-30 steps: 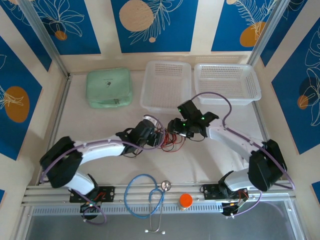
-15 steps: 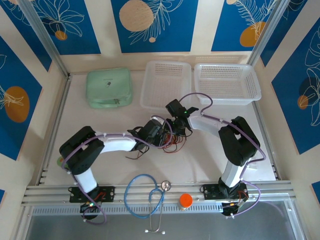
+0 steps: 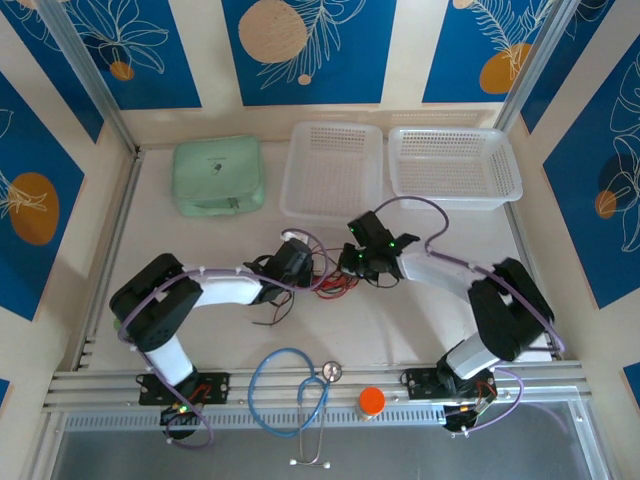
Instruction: Untangle the cables
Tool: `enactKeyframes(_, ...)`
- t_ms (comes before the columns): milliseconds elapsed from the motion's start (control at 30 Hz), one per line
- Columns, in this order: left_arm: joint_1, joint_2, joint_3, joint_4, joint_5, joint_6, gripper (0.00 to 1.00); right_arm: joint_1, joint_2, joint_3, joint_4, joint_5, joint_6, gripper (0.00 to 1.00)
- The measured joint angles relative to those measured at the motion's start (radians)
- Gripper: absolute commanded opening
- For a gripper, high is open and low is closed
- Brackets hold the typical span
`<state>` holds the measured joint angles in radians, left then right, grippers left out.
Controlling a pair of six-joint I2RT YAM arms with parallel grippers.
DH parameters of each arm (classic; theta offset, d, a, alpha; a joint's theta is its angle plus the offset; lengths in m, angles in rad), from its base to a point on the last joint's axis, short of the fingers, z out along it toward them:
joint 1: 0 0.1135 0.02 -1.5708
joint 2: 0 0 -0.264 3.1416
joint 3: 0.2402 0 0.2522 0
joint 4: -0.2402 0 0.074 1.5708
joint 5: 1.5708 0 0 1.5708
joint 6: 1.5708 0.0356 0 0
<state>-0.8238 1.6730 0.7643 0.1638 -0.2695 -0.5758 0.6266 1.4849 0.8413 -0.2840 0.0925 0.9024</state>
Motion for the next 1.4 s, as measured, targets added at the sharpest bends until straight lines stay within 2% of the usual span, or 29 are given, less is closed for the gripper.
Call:
enactKeyframes(200, 0.010, -0.099, -0.035, -0.089, -0.078, -0.058, 0.00, 0.003, -0.178, -0.187, 0.110, -0.002, 0.000, 0.00)
enactKeyframes(400, 0.023, -0.166, -0.080, -0.166, -0.129, -0.102, 0.02, 0.023, -0.281, -0.296, 0.114, 0.009, 0.017, 0.13)
enactKeyframes(700, 0.028, -0.218, -0.148, -0.204, -0.135, -0.138, 0.45, 0.064, -0.291, -0.359, -0.010, 0.043, 0.103, 0.35)
enactKeyframes(767, 0.029, -0.258, -0.148, -0.226, -0.143, -0.130, 0.55, 0.067, -0.308, -0.342, -0.079, 0.063, 0.104, 0.42)
enactKeyframes(967, 0.031, -0.399, -0.128, -0.301, -0.169, -0.103, 0.75, 0.060, -0.394, -0.215, -0.275, 0.108, 0.068, 0.63)
enactKeyframes(1033, 0.032, -0.426, -0.112, -0.321, -0.169, -0.096, 0.80, 0.058, -0.409, -0.180, -0.311, 0.106, 0.061, 0.64)
enactKeyframes(1167, 0.032, -0.431, -0.074, -0.356, -0.145, -0.084, 0.81, 0.059, -0.389, -0.164, -0.340, 0.088, 0.068, 0.62)
enactKeyframes(1400, 0.032, -0.288, -0.032, -0.360, -0.054, -0.077, 0.80, 0.118, -0.163, -0.118, -0.343, 0.077, 0.092, 0.58)
